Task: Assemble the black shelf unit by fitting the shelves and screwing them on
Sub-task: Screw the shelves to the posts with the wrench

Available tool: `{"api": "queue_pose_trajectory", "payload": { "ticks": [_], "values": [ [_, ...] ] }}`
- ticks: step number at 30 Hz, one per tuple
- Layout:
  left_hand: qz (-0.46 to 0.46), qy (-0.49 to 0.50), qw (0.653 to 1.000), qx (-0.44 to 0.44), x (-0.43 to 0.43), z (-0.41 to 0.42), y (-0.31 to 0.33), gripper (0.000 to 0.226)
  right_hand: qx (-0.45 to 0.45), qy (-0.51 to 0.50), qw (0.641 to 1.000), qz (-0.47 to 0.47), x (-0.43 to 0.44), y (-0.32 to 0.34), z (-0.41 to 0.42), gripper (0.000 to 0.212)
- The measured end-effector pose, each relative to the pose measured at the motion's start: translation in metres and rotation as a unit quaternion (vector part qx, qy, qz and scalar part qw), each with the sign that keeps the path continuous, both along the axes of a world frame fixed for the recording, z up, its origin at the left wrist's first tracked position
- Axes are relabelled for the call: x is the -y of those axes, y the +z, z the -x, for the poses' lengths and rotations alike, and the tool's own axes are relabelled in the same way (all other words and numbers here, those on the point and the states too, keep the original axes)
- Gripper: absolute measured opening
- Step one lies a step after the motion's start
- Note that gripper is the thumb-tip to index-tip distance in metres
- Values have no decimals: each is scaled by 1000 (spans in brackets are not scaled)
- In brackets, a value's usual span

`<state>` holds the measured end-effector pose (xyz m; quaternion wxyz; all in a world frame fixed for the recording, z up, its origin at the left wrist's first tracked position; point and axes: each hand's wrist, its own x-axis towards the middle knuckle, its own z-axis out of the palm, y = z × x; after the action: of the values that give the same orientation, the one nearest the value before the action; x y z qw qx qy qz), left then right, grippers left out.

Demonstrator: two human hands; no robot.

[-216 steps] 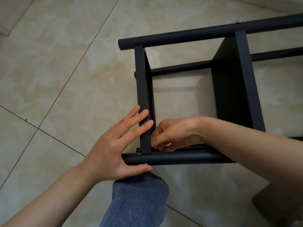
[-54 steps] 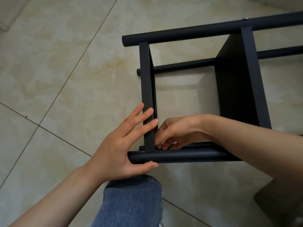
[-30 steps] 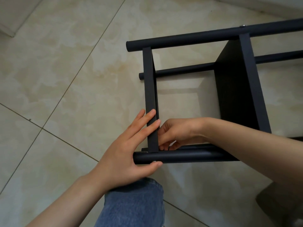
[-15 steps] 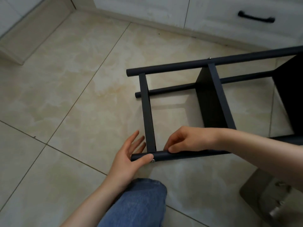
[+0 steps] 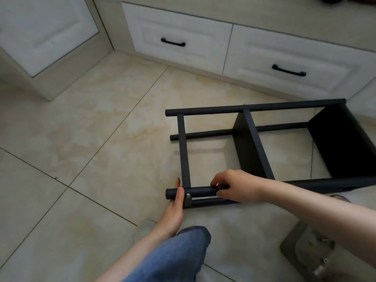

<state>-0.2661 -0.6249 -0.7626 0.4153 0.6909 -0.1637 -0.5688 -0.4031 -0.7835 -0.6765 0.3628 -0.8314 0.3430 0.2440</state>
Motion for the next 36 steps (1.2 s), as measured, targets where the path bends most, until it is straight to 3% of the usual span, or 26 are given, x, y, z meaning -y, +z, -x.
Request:
{"api": "queue_pose_trajectory", "payload": {
  "ticks": [4,10,14,19,27,36],
  "values": [
    [9,-1,1000,19,11,-2,11,47,-18,16,996,80,3,0,10,28],
    [-5,31,999,32,19,-2,23,90,-24,52,986,155,3,7,16,36],
    [-7,11,997,80,26,-5,44,98,-15,54,980,190,6,24,17,25],
    [20,15,992,124,45,-4,87,95,4,8,973,230,16,53,27,25],
    [87,26,976,197,91,-8,170,65,123,-47,957,259,33,109,47,15],
    [226,4,931,286,140,-10,302,61,247,-150,928,235,50,192,45,27]
  ]
}}
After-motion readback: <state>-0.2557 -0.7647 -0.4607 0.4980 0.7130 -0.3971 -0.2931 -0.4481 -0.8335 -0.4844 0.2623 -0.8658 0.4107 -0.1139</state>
